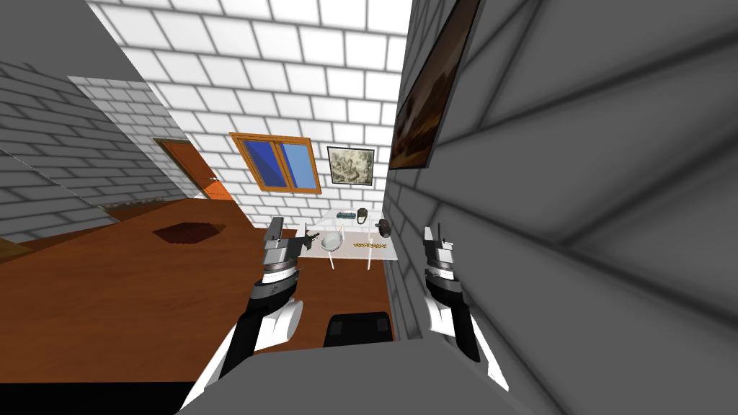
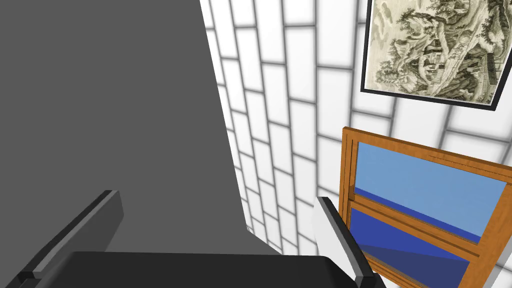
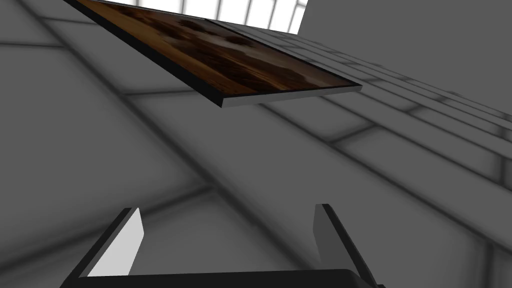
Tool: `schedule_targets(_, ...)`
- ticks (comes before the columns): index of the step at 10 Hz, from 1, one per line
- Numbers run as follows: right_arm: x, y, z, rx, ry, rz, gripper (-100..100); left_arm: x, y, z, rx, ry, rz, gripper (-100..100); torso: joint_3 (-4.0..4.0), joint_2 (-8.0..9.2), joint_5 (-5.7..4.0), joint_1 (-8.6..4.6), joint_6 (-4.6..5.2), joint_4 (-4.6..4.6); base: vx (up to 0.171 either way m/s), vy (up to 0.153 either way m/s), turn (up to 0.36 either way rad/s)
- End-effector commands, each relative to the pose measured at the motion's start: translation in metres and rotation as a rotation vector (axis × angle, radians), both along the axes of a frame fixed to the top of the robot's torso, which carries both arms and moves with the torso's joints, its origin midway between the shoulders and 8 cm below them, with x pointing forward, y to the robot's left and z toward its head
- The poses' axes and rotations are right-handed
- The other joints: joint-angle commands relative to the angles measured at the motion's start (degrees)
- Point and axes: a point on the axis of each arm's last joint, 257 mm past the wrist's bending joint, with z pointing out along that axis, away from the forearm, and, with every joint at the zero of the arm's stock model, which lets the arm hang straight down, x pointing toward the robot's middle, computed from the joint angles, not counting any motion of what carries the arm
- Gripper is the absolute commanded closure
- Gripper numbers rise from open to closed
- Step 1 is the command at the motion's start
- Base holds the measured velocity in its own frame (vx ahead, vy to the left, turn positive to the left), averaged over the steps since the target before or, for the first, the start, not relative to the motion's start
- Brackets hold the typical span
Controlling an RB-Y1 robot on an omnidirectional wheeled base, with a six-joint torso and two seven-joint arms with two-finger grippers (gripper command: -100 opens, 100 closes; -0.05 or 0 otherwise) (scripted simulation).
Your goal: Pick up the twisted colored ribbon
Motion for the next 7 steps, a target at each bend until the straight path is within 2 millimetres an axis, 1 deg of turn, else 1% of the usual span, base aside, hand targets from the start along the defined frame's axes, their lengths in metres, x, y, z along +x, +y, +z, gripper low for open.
schedule_targets(1, 0.004, 0.004, -0.004, -0.039, 0.020, 0.012, -100, 0.000, 0.000, 0.000, 0.000, 0.000, 0.000, 0, 0.00, 0.00, 0.00, 0.00, 0.00, 0.00, -0.007, 0.010, 0.019)
schedule_targets(4, 0.018, 0.015, -0.019, -0.149, 0.084, 0.027, -100, 0.000, 0.000, 0.000, 0.000, 0.000, 0.000, 0, 0.04, 0.07, 0.02, 0.10, -0.01, 0.01, -0.026, 0.034, 0.032)
schedule_targets(7, 0.037, 0.024, -0.048, -0.292, 0.180, 0.028, -100, 0.000, 0.000, 0.000, 0.000, 0.000, 0.000, 0, 0.07, 0.12, 0.04, 0.19, -0.01, 0.03, -0.035, 0.062, 0.054)
